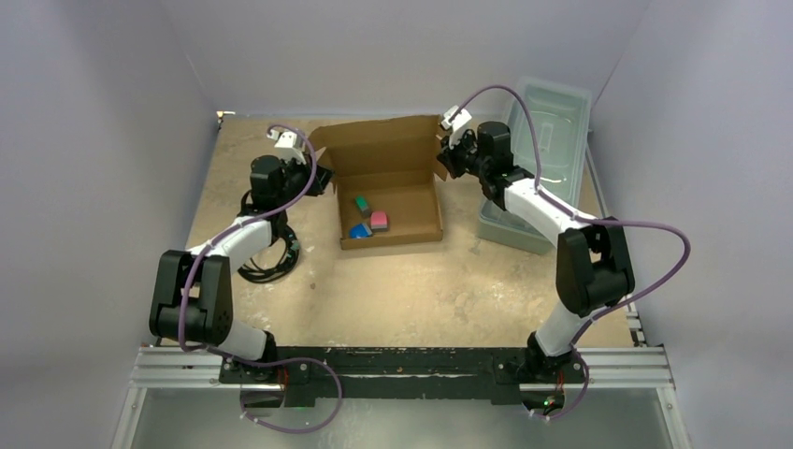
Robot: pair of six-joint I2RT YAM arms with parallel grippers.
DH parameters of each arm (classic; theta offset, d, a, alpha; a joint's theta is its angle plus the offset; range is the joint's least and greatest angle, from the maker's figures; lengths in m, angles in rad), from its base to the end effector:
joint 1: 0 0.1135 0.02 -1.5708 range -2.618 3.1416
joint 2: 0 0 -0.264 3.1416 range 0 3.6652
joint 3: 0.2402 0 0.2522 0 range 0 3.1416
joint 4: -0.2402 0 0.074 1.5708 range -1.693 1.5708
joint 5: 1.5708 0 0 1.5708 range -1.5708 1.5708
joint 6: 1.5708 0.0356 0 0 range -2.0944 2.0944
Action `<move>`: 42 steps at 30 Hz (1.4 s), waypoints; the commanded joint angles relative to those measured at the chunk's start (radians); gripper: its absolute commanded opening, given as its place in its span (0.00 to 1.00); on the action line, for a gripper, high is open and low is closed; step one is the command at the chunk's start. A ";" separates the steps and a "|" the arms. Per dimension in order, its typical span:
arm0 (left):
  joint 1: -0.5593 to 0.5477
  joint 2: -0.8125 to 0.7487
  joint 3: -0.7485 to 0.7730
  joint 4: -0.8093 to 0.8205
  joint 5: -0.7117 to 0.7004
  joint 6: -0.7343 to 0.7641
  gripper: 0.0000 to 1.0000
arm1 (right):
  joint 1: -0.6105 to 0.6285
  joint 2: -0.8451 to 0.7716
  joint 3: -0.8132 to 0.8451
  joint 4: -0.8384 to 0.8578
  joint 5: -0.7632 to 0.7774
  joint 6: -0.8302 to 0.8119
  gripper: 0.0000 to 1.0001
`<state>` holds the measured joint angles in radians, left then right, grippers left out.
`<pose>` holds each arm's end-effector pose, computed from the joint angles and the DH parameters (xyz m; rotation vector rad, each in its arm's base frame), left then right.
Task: Fold the paper box
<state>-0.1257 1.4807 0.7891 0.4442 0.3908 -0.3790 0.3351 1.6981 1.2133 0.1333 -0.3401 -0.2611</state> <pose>0.3226 -0.0544 0.2402 0.0488 1.8565 -0.7087 0.3731 0.1425 0.2773 -0.7781 1.7544 0.3762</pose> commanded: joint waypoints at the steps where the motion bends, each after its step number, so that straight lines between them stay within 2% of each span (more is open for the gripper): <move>1: -0.044 0.042 -0.024 -0.023 0.076 -0.109 0.00 | 0.038 -0.041 -0.035 0.071 0.071 0.170 0.00; 7: -0.052 0.050 -0.024 0.001 0.083 -0.157 0.00 | 0.046 -0.049 -0.066 0.115 0.093 0.254 0.00; 27: -0.091 0.082 -0.027 0.088 0.071 -0.277 0.00 | 0.076 -0.025 -0.068 0.108 0.166 0.548 0.00; 42: -0.091 0.064 -0.081 -0.056 0.026 -0.123 0.00 | 0.076 -0.058 -0.169 0.139 0.194 0.675 0.03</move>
<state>-0.1795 1.5234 0.7616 0.5686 0.3428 -0.5220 0.3779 1.6707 1.1019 0.2749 -0.0898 0.2710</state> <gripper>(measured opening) 0.009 0.028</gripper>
